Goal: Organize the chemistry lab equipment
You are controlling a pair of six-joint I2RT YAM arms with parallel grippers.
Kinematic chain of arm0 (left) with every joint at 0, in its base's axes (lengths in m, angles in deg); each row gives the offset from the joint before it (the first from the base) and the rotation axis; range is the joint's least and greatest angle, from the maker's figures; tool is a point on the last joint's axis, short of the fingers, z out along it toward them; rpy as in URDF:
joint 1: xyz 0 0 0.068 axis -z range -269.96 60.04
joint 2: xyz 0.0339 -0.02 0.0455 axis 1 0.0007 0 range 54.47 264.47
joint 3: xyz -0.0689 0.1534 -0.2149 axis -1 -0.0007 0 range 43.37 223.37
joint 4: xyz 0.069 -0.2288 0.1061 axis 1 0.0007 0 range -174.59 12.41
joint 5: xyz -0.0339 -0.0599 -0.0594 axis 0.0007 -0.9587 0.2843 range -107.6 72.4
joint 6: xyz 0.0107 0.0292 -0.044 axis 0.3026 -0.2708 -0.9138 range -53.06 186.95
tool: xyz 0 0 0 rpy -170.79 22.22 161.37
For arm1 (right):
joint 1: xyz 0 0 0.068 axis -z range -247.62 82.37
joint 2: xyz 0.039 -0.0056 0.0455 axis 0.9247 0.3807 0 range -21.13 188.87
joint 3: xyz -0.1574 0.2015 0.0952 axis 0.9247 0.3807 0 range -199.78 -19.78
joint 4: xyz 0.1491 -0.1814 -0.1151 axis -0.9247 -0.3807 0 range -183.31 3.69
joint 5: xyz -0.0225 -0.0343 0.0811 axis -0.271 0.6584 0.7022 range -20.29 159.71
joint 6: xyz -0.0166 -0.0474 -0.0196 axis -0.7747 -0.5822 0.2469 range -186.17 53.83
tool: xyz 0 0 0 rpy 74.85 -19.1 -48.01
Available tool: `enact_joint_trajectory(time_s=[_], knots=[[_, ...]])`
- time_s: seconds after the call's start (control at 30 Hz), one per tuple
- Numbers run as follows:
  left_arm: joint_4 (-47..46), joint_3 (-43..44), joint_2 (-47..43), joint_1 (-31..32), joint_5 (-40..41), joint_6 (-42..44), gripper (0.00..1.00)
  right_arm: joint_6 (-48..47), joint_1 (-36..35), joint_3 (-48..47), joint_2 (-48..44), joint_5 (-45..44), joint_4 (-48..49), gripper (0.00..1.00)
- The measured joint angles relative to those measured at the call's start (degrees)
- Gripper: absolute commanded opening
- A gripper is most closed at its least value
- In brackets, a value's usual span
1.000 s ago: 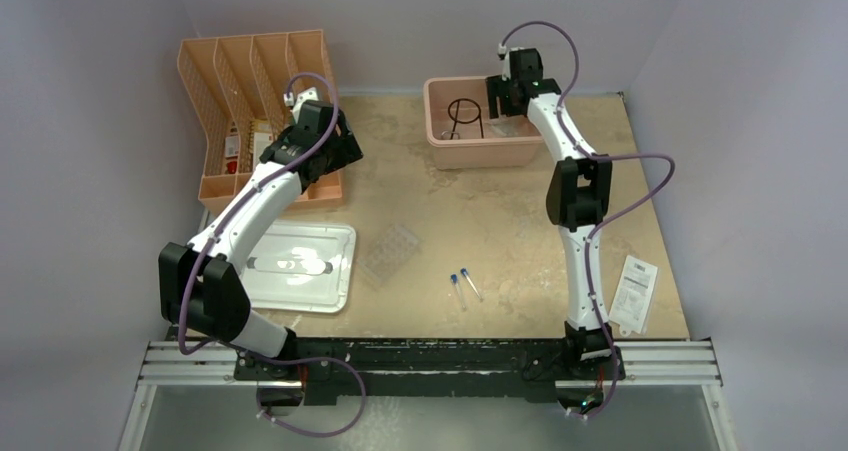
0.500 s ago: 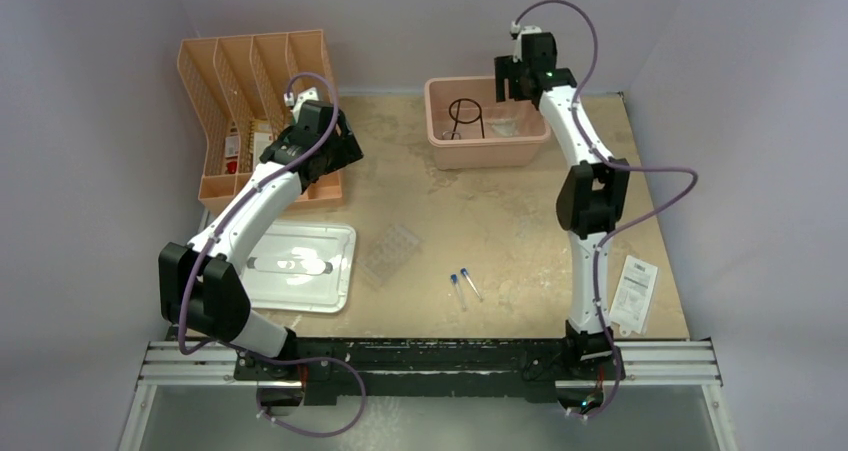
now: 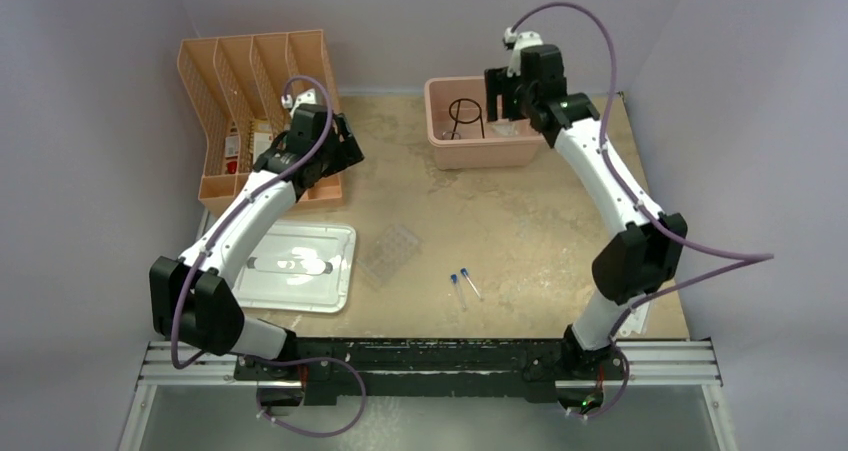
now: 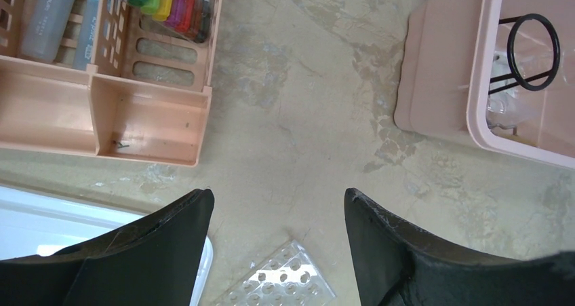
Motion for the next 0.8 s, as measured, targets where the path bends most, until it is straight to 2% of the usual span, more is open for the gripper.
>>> enact_joint_trajectory(time_s=[0.37,0.57,0.8], knots=[[-1.8,-4.4,-3.5,0.0,-3.0,-0.6,0.69,7.6,-16.2,27.0,-16.7,0.2,-4.7,0.62],[-2.3,-6.3,-4.5,0.0,-3.9,-1.1,0.63,13.6,-23.5,37.2,-18.0,0.0,-6.2,0.59],[-2.1,-8.5,-5.8,0.1,-4.2,-1.8,0.62,18.6,-26.9,46.4,-17.9,0.6,-6.2,0.57]])
